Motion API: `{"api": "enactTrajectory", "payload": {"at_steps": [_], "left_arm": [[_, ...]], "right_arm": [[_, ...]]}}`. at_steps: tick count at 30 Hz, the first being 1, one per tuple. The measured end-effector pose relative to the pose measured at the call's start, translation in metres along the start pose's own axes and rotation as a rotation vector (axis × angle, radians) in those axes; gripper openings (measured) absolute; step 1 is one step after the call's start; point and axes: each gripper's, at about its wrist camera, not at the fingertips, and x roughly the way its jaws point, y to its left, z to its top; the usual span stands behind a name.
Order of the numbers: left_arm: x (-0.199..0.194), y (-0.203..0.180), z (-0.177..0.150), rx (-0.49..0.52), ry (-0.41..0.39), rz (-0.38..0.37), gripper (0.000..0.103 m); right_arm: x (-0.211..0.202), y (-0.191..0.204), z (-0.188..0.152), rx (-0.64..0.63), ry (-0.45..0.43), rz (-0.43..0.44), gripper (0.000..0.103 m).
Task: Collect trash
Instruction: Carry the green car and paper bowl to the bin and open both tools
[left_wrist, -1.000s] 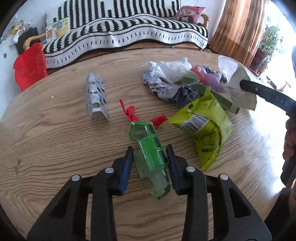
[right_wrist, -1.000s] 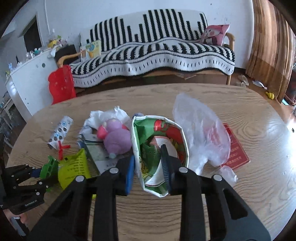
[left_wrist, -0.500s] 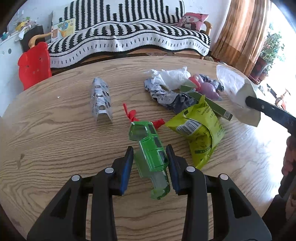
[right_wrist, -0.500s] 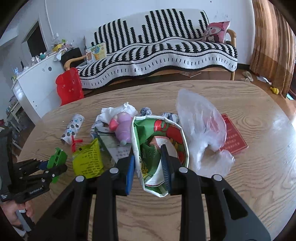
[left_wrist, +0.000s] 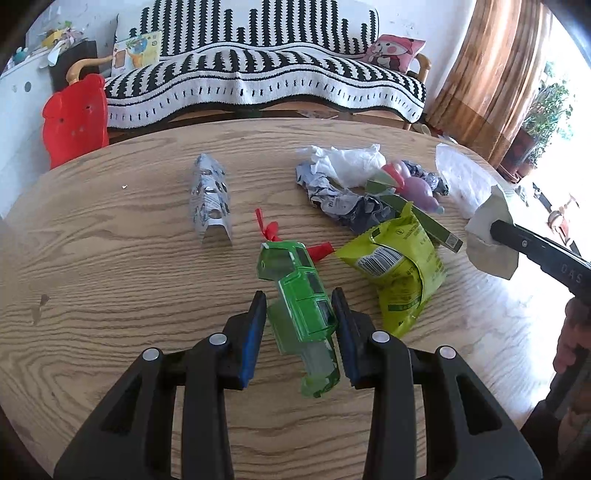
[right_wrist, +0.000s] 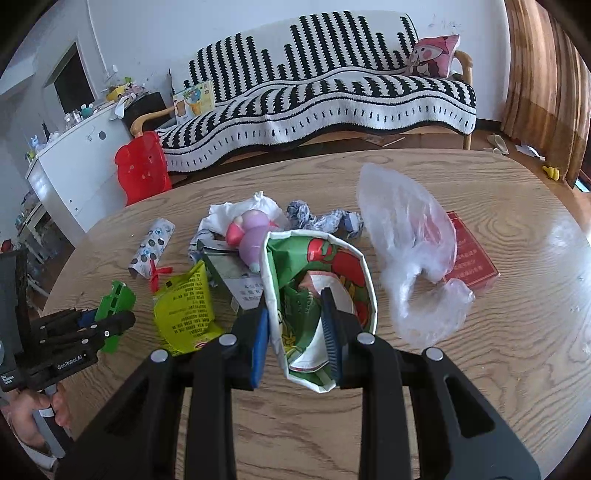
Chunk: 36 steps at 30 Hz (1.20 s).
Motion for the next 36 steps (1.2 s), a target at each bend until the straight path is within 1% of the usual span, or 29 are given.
{"api": "enactTrajectory", "payload": {"at_steps": [8, 13, 15, 17, 18, 20, 22, 24, 27, 28, 30, 32, 33, 34, 36], "left_arm": [[-0.004, -0.002, 0.002, 0.0, -0.007, 0.005, 0.036], [-0.021, -0.011, 0.001, 0.003, -0.049, 0.001, 0.036], [-0.032, -0.017, -0.002, -0.006, -0.076, -0.024, 0.036], [-0.045, -0.027, -0.004, -0.014, -0.102, -0.078, 0.036], [-0.052, -0.035, -0.002, -0.007, -0.115, -0.11, 0.036], [-0.068, -0.062, 0.002, 0.023, -0.144, -0.166, 0.036], [-0.081, -0.101, 0.002, 0.091, -0.138, -0.233, 0.036], [-0.089, -0.138, -0.001, 0.155, -0.125, -0.285, 0.036], [-0.099, -0.211, -0.014, 0.285, -0.091, -0.362, 0.036], [-0.099, -0.241, -0.023, 0.335, -0.067, -0.388, 0.036], [-0.095, -0.282, -0.039, 0.385, -0.017, -0.431, 0.036], [-0.082, -0.334, -0.065, 0.456, 0.082, -0.486, 0.036], [-0.077, -0.35, -0.075, 0.477, 0.119, -0.505, 0.036], [-0.067, -0.372, -0.091, 0.514, 0.175, -0.524, 0.036], [-0.047, -0.398, -0.12, 0.552, 0.272, -0.556, 0.036]], "right_arm": [[-0.003, 0.003, -0.001, -0.013, 0.014, 0.004, 0.027], [-0.019, 0.002, -0.002, -0.002, 0.003, 0.025, 0.027], [-0.038, 0.001, -0.002, 0.008, -0.028, 0.035, 0.027], [-0.066, -0.002, -0.002, 0.032, -0.088, 0.046, 0.027], [-0.086, -0.006, -0.004, 0.053, -0.134, 0.059, 0.027], [-0.122, -0.019, -0.015, 0.093, -0.204, 0.068, 0.027], [-0.153, -0.037, -0.032, 0.114, -0.239, 0.059, 0.027], [-0.18, -0.06, -0.053, 0.127, -0.249, 0.016, 0.027], [-0.216, -0.104, -0.089, 0.19, -0.252, -0.032, 0.027], [-0.229, -0.122, -0.103, 0.226, -0.255, -0.047, 0.027], [-0.249, -0.152, -0.13, 0.277, -0.251, -0.082, 0.027], [-0.262, -0.176, -0.155, 0.311, -0.236, -0.116, 0.027], [-0.268, -0.188, -0.171, 0.332, -0.226, -0.132, 0.027], [-0.273, -0.199, -0.185, 0.355, -0.217, -0.144, 0.027], [-0.275, -0.226, -0.223, 0.429, -0.182, -0.16, 0.027]]}}
